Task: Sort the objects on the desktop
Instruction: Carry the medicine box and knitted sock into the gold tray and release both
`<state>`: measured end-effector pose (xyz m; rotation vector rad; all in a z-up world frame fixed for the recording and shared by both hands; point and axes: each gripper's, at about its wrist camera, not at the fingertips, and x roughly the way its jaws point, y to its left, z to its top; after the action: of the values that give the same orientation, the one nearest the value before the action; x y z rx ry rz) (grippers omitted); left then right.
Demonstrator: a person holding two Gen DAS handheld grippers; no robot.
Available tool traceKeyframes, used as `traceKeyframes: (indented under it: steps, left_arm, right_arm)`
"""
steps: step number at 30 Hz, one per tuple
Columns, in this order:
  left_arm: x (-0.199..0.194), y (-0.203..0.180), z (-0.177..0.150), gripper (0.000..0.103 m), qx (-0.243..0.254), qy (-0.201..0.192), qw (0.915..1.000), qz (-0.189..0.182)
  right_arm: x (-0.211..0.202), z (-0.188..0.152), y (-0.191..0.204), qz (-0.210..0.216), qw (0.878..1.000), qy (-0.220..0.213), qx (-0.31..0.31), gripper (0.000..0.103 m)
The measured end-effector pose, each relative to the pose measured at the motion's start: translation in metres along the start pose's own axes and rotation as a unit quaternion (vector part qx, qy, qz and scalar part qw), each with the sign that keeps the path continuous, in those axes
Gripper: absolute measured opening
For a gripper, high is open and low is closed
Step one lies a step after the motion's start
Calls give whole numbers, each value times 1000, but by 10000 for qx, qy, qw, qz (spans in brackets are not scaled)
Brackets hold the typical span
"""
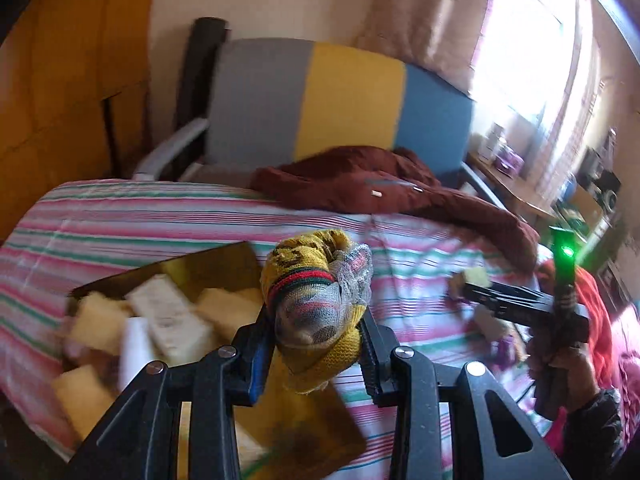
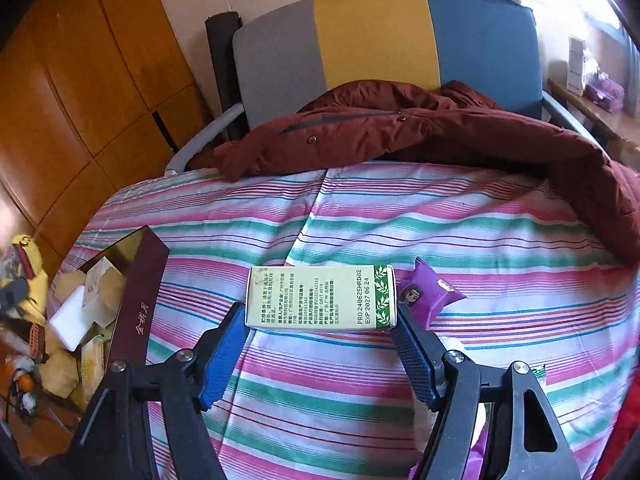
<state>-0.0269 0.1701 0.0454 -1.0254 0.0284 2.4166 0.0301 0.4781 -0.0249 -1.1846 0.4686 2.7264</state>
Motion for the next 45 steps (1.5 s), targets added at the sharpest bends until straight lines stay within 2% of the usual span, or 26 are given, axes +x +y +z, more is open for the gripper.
traceKeyframes:
  steps: [5,9,12,18,24,27,31,34,37,41,45]
  left_arm:
    - [-14,60,-11,37,-356,-50,9987,364]
    - [-19,103,-29,37,-605,22,9959,676]
    - [-19,125,-42,37,-803,122,9939,747]
    - [-13,136,-62,37,-760,251,9946,656]
    - [-5,147,-57,38,-909,189,9937,625]
    - [-2,155,-53,39,-1025,170,9925,643]
    - [0,166,-54,47,-1201,191,9905,635]
    - [1,170,-58,52,-1210,296,9906,560]
    - [-4,171,-63,53,-1176,203,9907,657]
    - [-9,172,-69,53,-1097,-4,9902,865]
    - [3,167,-75,51,-982,211,9915,821]
  right_arm:
    - [-12,1,40,258,9994,-46,-245,72]
    - [-17,-4,95,640,9960,-29,-626,72]
    - [-13,-9,132,883,9928,18,-803,72]
    - [7,-13,191,1243,9879,235,-897,72]
    - [32,6,230,1343,9885,191,-675,72]
    - [46,20,243,1335,9891,207,-594,72]
    - [68,34,258,1251,9909,272,-420,75]
    - [85,39,260,1183,9920,362,-247,82]
    - [96,40,258,1143,9924,439,-144,82]
    - [91,30,248,1097,9930,443,-40,83]
    - [79,17,241,988,9943,393,-73,84]
